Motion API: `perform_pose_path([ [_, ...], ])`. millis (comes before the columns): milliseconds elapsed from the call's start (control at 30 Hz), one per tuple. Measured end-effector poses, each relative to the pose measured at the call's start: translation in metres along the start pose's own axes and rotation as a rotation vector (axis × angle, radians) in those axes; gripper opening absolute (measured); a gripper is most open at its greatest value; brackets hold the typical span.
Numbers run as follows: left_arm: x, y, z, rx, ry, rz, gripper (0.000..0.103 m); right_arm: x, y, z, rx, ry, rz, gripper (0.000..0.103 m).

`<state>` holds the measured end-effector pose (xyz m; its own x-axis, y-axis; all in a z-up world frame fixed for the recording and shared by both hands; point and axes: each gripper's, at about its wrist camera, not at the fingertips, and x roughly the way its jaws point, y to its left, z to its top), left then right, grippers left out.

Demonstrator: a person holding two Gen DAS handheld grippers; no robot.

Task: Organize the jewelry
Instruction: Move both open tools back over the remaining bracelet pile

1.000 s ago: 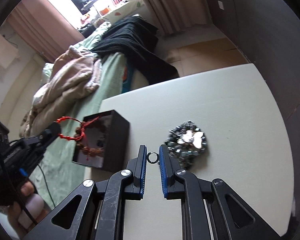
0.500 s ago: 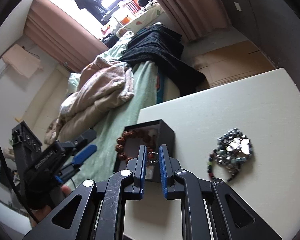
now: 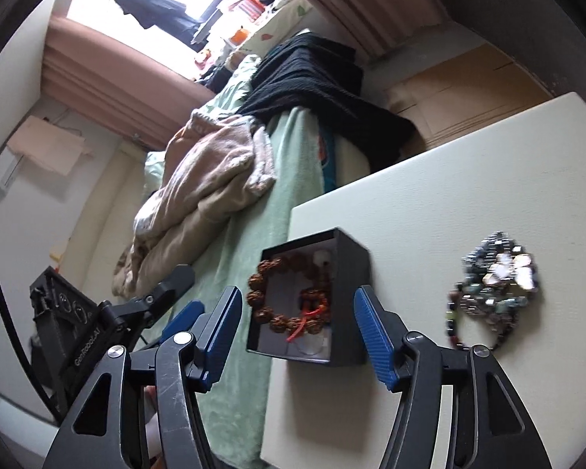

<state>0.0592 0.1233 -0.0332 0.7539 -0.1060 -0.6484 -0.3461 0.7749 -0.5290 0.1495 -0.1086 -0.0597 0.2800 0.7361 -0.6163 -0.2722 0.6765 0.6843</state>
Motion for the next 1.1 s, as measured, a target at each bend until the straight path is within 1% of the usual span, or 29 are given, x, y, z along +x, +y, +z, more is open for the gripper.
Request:
perform_pose_path([
  [33,0.001,-0.003,-0.001,0.007,0.004,-0.003,0.082,-0.006,-0.004,0.0,0.004,-0.013,-0.022,0.062],
  [133,0.005,-0.012,-0.006,0.03,0.023,-0.018,0.083,-0.025,-0.017,-0.002,0.023,-0.043,-0.076,0.07],
  [233,0.007,-0.022,-0.012,0.053,0.03,-0.032,0.084,-0.042,-0.03,-0.005,0.047,-0.065,-0.106,0.071],
  [333,0.003,-0.032,-0.019,0.075,-0.007,-0.006,0.088,-0.057,-0.037,-0.005,0.04,-0.064,-0.162,0.071],
  [367,0.001,-0.036,-0.021,0.08,-0.021,-0.007,0.092,-0.062,-0.038,-0.005,0.034,-0.066,-0.17,0.072],
  [400,-0.001,-0.041,-0.025,0.091,-0.04,-0.012,0.096,-0.067,-0.039,-0.005,0.031,-0.066,-0.167,0.072],
  [500,-0.001,-0.053,-0.033,0.124,-0.057,-0.01,0.097,-0.08,-0.044,-0.005,0.027,-0.076,-0.158,0.073],
  [567,0.002,-0.061,-0.039,0.145,-0.047,-0.014,0.097,-0.087,-0.048,-0.005,0.033,-0.088,-0.171,0.082],
  [600,0.005,-0.067,-0.043,0.157,-0.04,-0.015,0.097,-0.091,-0.05,-0.005,0.037,-0.093,-0.174,0.083],
  [633,0.006,-0.07,-0.046,0.165,-0.035,-0.019,0.097,-0.092,-0.051,-0.005,0.041,-0.093,-0.178,0.087],
  [667,0.008,-0.074,-0.049,0.173,-0.028,-0.027,0.097,-0.095,-0.054,-0.006,0.051,-0.089,-0.186,0.094],
  [700,0.011,-0.08,-0.053,0.186,-0.018,-0.037,0.097,-0.098,-0.057,-0.006,0.062,-0.088,-0.196,0.097],
  [833,0.019,-0.098,-0.067,0.238,-0.003,-0.038,0.097,-0.113,-0.069,-0.007,0.095,-0.102,-0.209,0.098],
  [933,0.028,-0.108,-0.078,0.27,0.028,-0.037,0.097,-0.123,-0.081,-0.007,0.119,-0.109,-0.209,0.098],
  [1000,0.032,-0.114,-0.084,0.288,0.042,-0.019,0.097,-0.128,-0.087,-0.007,0.13,-0.113,-0.215,0.098],
  [1100,0.045,-0.121,-0.094,0.341,0.091,-0.006,0.097,-0.135,-0.099,-0.006,0.148,-0.115,-0.259,0.098],
])
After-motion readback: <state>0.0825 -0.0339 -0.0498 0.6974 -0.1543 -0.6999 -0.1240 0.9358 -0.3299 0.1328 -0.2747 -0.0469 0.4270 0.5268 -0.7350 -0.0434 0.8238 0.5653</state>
